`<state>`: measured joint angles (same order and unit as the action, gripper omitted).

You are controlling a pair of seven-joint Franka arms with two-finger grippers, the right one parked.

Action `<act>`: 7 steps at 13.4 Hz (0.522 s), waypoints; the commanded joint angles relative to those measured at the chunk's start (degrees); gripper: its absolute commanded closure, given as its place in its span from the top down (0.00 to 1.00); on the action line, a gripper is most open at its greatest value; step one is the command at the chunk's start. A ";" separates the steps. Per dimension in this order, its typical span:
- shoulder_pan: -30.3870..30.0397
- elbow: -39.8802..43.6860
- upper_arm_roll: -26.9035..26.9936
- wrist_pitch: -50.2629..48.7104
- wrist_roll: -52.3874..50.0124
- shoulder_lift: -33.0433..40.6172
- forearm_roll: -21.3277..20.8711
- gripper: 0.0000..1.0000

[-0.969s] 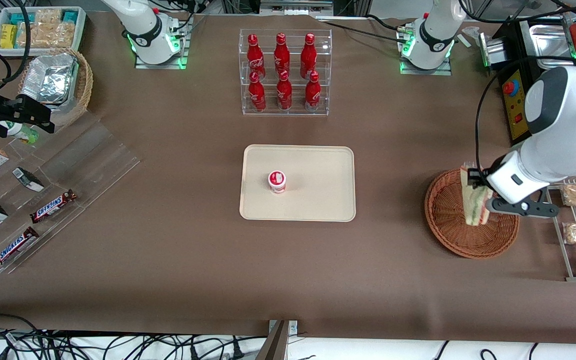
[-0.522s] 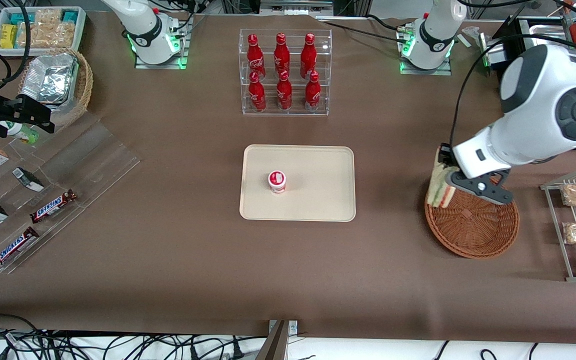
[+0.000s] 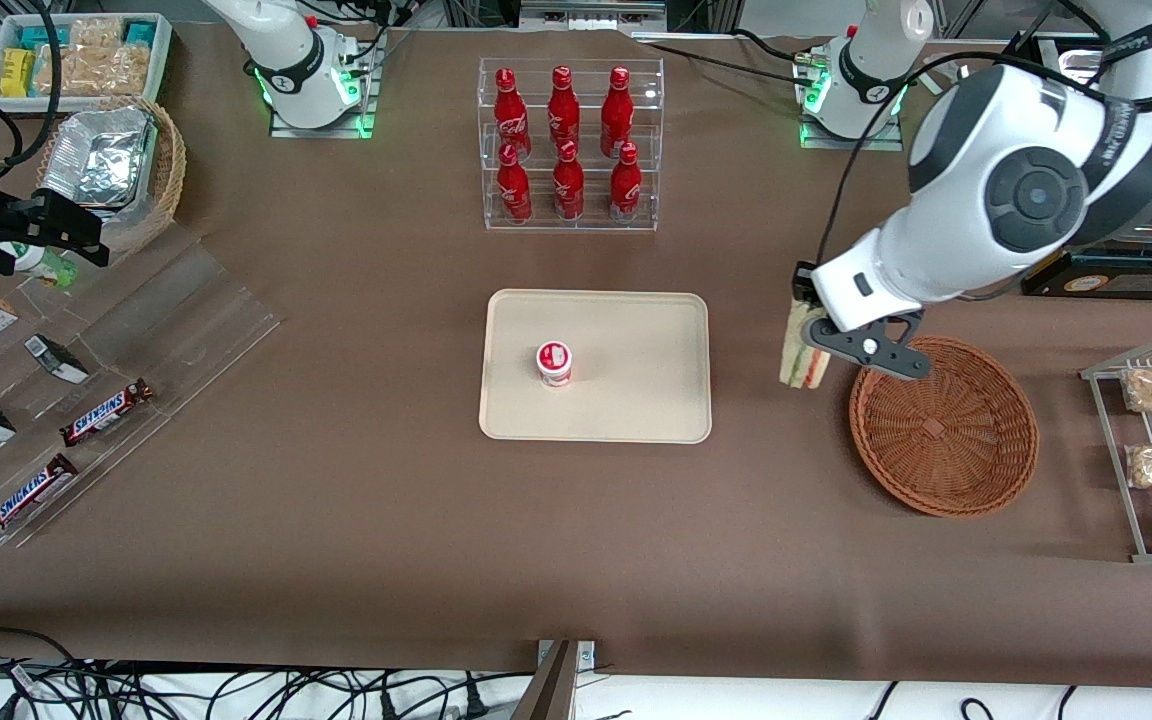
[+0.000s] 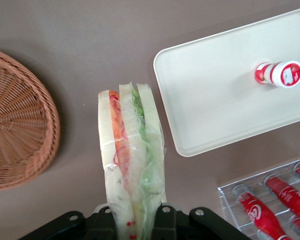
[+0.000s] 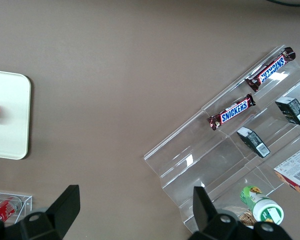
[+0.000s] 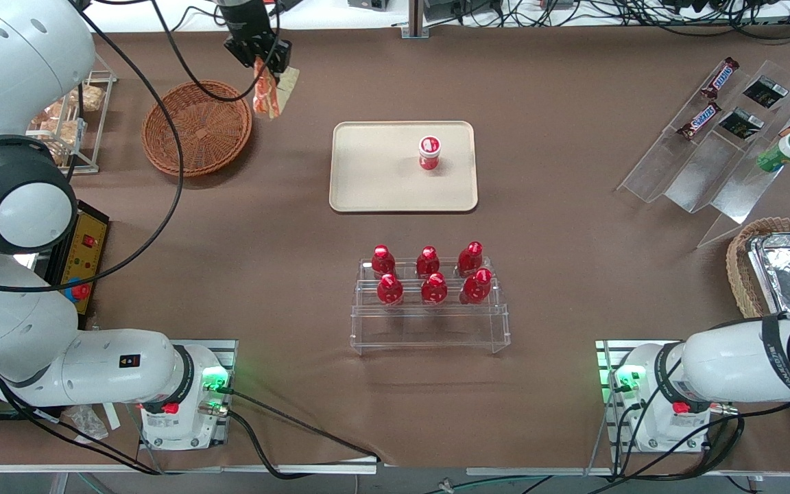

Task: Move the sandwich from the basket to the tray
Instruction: 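Carry the sandwich over the cream tray beside the yogurt bottle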

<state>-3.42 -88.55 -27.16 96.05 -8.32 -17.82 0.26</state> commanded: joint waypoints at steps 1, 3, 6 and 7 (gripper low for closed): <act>2.61 -0.22 -0.35 2.56 -6.51 -1.33 0.53 0.00; 4.72 -0.31 -0.35 5.01 -10.82 -2.74 0.18 0.00; 6.92 -2.84 -0.27 9.84 -13.82 -3.63 0.00 0.00; 7.89 -4.60 -0.27 12.12 -14.26 -3.63 -0.35 0.00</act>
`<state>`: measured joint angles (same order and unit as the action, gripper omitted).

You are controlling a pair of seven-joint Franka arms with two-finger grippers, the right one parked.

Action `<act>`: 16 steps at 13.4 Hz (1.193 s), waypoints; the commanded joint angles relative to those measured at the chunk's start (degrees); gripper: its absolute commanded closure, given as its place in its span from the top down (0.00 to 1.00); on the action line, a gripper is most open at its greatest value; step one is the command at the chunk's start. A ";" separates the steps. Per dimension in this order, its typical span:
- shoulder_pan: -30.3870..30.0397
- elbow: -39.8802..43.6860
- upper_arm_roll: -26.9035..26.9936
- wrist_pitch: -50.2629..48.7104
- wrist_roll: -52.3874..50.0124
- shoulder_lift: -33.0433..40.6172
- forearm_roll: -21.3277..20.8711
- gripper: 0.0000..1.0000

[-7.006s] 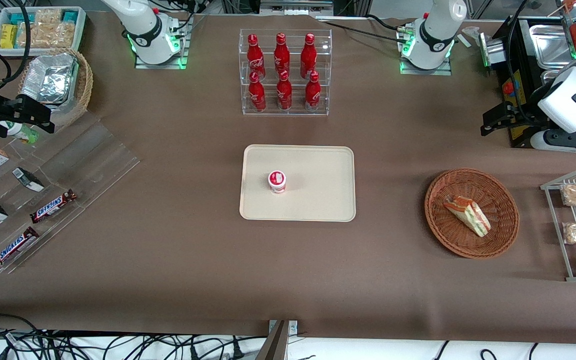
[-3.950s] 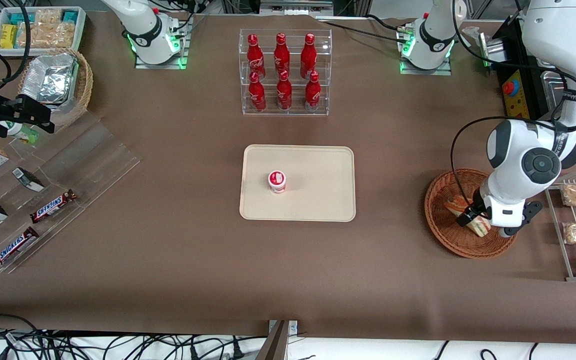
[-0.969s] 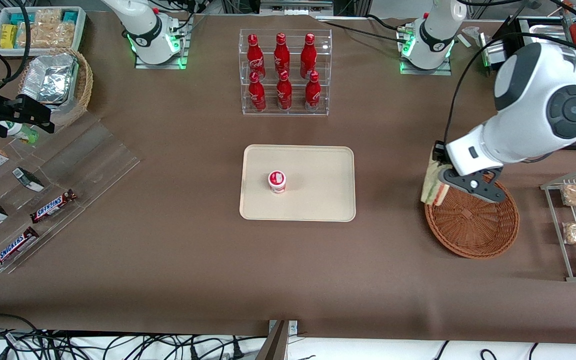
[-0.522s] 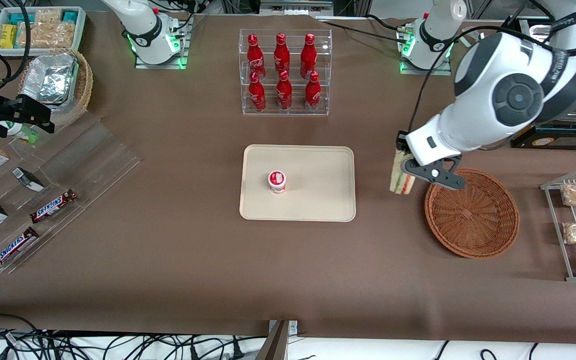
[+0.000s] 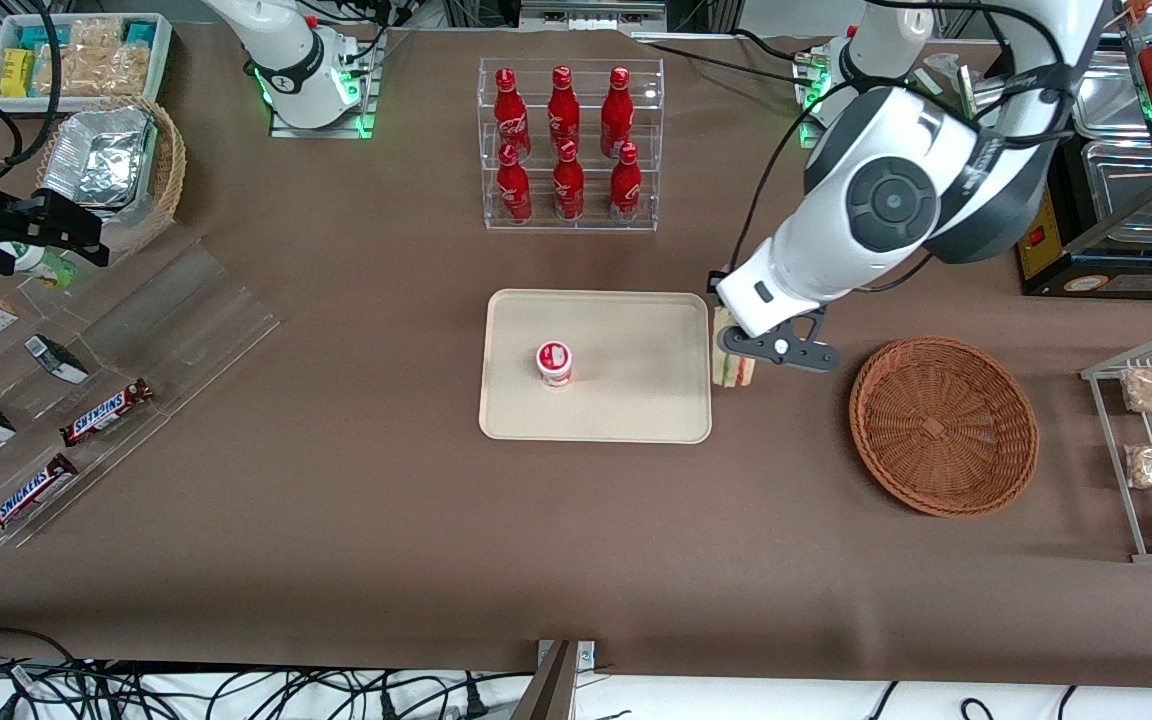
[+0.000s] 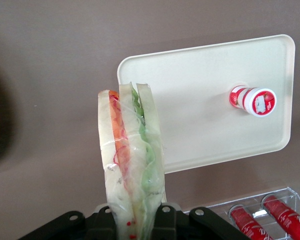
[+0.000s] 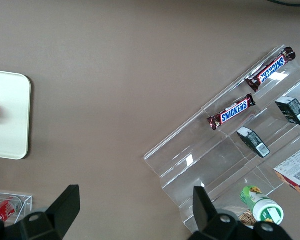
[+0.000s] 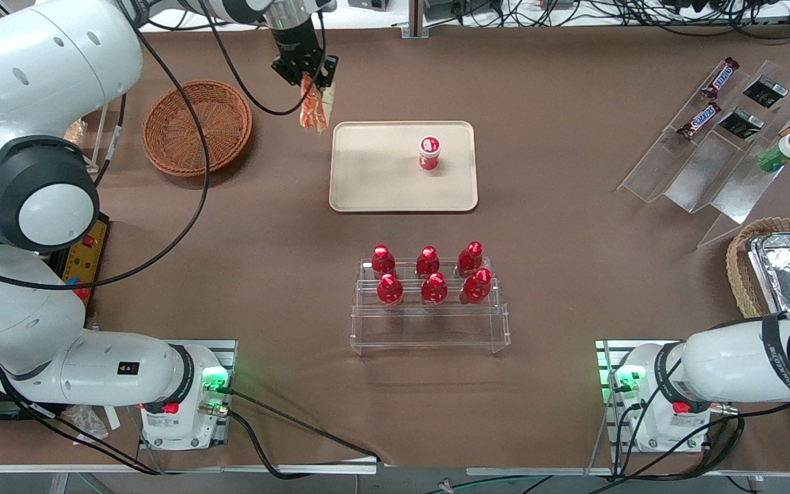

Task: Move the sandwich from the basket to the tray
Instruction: 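Carry the sandwich over the cream tray beside the yogurt bottle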

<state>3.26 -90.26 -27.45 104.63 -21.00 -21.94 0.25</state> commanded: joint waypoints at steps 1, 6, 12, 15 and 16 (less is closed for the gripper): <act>1.83 -4.39 -0.06 5.13 -2.19 0.49 -1.38 0.00; 4.55 -9.49 -0.06 13.21 -6.66 -1.52 -4.55 0.00; 8.68 -9.50 0.03 18.85 -15.02 -8.90 -11.23 0.00; 9.47 -9.50 0.03 21.05 -16.43 -11.54 -13.25 0.00; 9.74 -9.41 0.03 21.66 -17.48 -12.42 -14.56 0.00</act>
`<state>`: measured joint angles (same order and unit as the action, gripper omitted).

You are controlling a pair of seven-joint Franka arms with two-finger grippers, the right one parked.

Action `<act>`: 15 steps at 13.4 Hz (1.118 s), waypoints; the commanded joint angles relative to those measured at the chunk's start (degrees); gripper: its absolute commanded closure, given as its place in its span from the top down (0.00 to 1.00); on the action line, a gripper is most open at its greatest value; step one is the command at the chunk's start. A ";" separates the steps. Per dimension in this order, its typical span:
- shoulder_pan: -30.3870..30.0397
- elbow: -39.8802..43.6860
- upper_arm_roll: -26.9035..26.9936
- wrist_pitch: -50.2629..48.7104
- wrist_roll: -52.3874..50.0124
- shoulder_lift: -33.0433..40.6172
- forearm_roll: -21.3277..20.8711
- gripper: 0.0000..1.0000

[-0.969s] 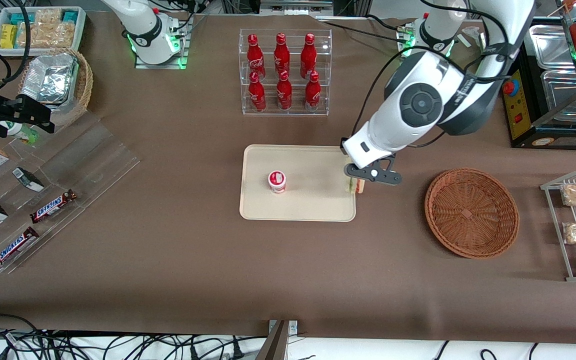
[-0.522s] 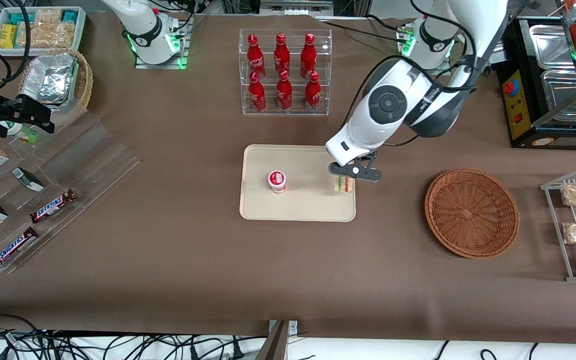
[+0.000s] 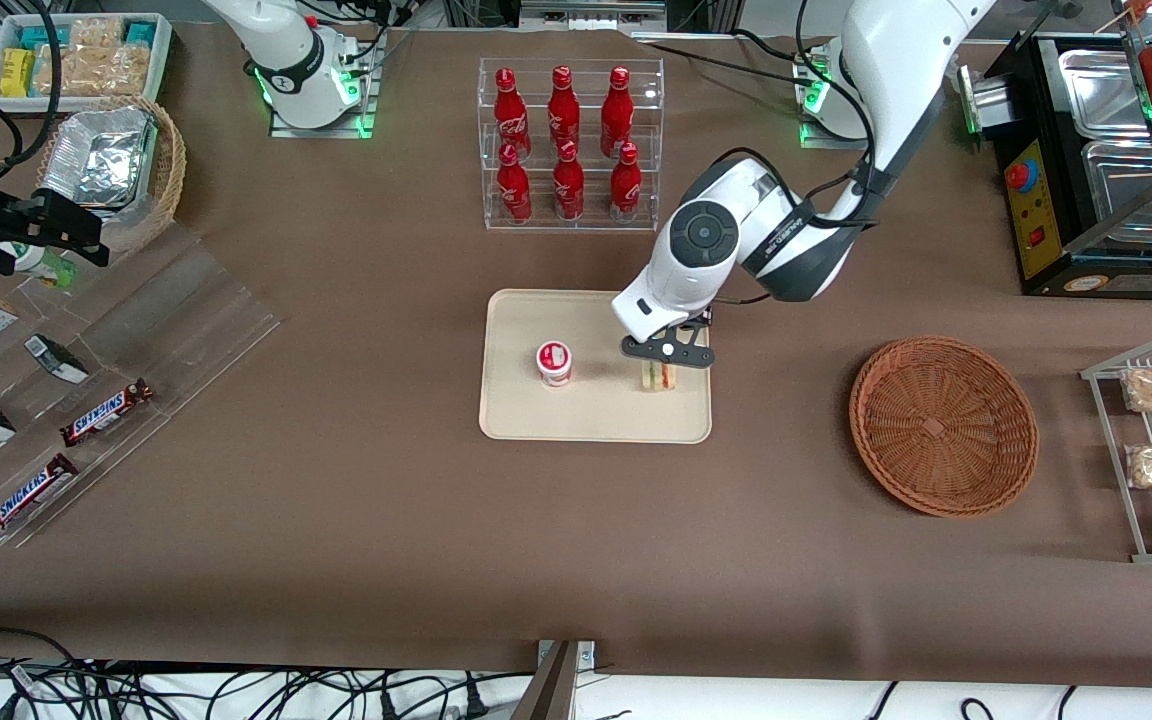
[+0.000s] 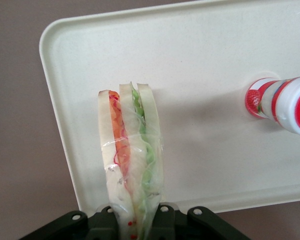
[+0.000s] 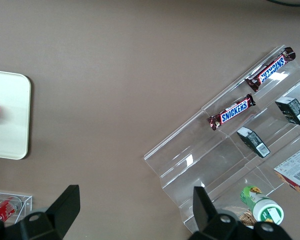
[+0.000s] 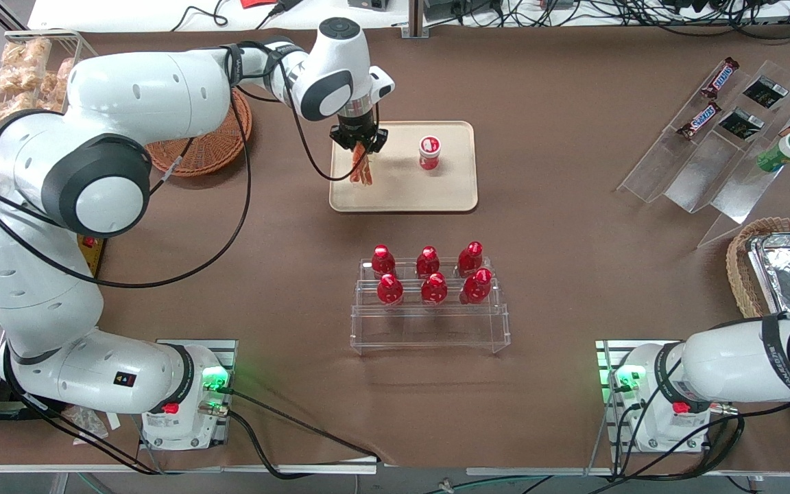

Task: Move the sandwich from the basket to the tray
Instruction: 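Carry the sandwich over the cream tray beside the yogurt bottle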

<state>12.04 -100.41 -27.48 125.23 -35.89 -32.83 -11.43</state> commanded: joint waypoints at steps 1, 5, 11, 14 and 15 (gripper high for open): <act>1.15 0.65 0.06 2.46 -4.00 -2.49 -4.11 0.00; 1.24 0.91 0.15 4.84 -5.33 -4.34 -7.10 0.01; 1.24 1.35 0.59 5.82 -5.60 -5.75 -8.95 0.19; 1.32 1.35 0.50 5.73 -7.26 -6.19 -10.97 1.00; 1.32 1.35 0.50 5.73 -8.05 -6.19 -11.15 1.00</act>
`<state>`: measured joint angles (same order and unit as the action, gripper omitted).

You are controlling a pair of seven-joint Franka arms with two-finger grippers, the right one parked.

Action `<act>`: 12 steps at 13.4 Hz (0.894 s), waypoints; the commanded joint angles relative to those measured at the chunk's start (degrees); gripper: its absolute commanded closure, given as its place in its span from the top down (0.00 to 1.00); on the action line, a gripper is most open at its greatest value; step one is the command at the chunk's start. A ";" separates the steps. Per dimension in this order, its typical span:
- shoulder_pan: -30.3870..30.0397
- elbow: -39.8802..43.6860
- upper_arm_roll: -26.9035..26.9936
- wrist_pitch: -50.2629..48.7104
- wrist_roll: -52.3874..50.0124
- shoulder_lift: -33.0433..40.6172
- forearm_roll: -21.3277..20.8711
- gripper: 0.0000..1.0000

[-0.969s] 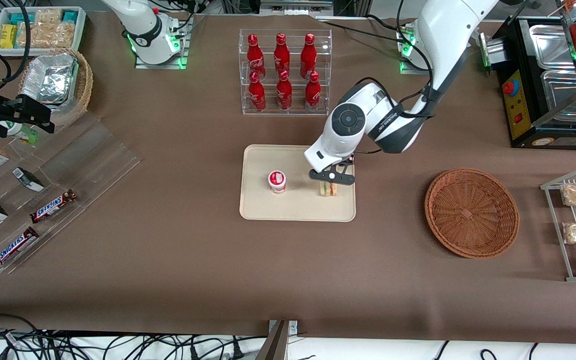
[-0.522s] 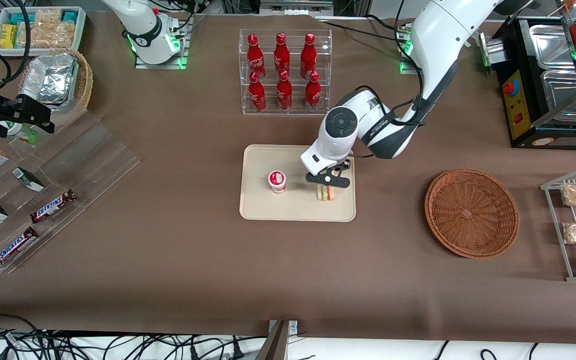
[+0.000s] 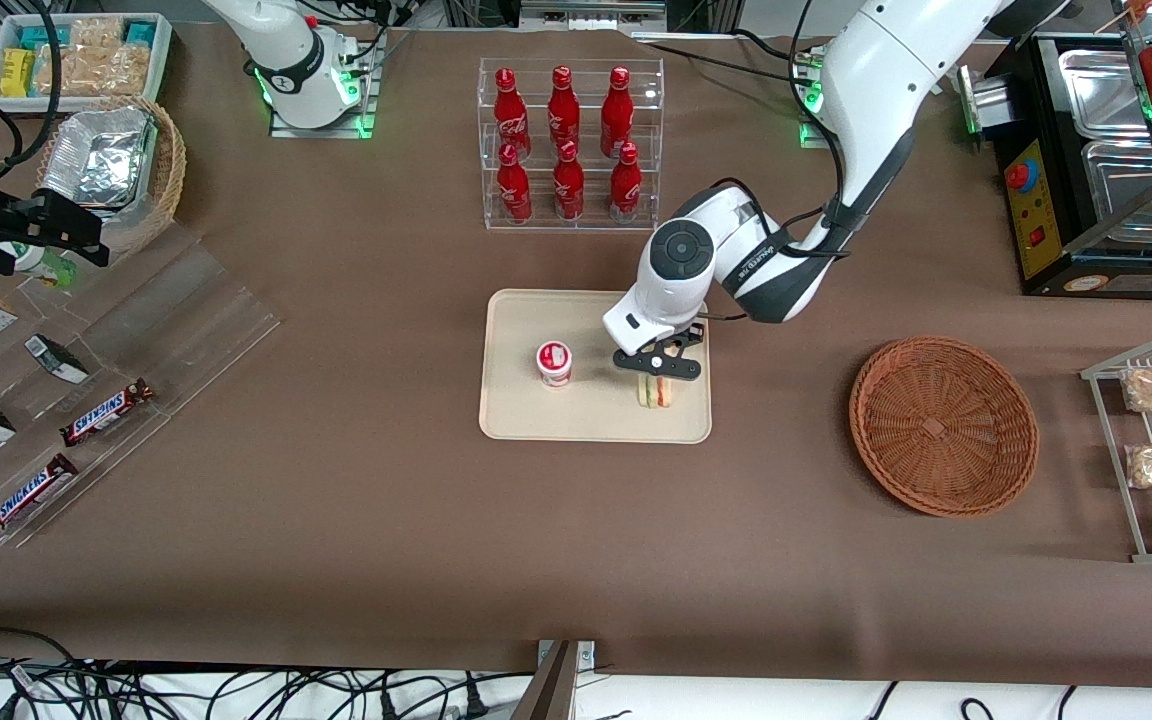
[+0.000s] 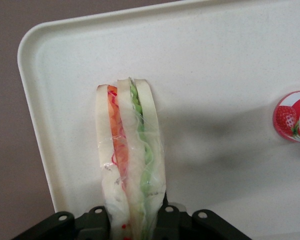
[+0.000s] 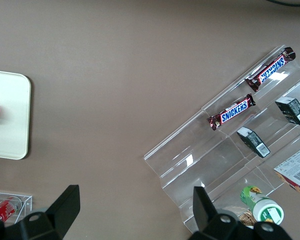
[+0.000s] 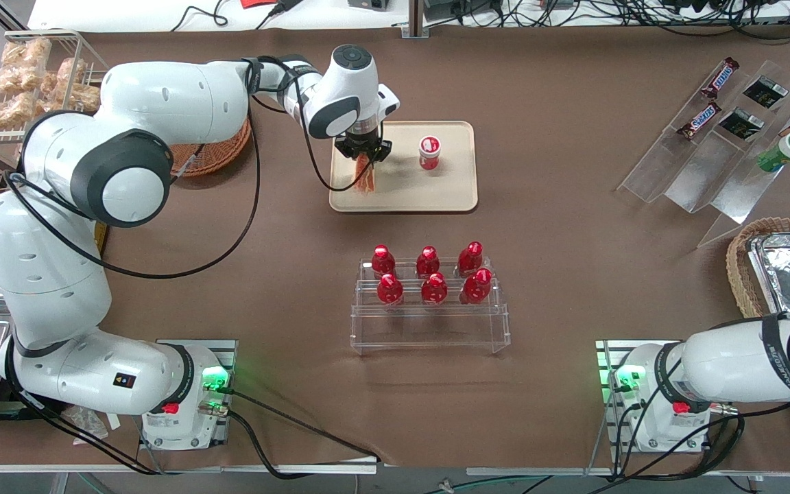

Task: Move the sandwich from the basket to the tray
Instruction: 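Lower the sandwich onto the tray and open the left gripper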

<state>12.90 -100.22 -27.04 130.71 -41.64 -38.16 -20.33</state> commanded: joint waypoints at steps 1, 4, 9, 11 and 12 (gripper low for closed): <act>0.37 1.26 0.06 0.16 -2.48 -0.69 -2.26 1.00; -0.42 1.69 -0.12 -0.72 -2.66 1.06 -2.09 1.00; -2.70 9.32 -0.21 -11.07 -4.06 4.23 0.89 1.00; -4.20 14.15 -0.21 -16.59 -4.24 4.76 2.13 1.00; -4.90 16.70 -0.21 -20.54 -4.15 5.19 2.13 1.00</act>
<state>9.10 -87.99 -27.03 116.42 -45.24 -33.60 -19.35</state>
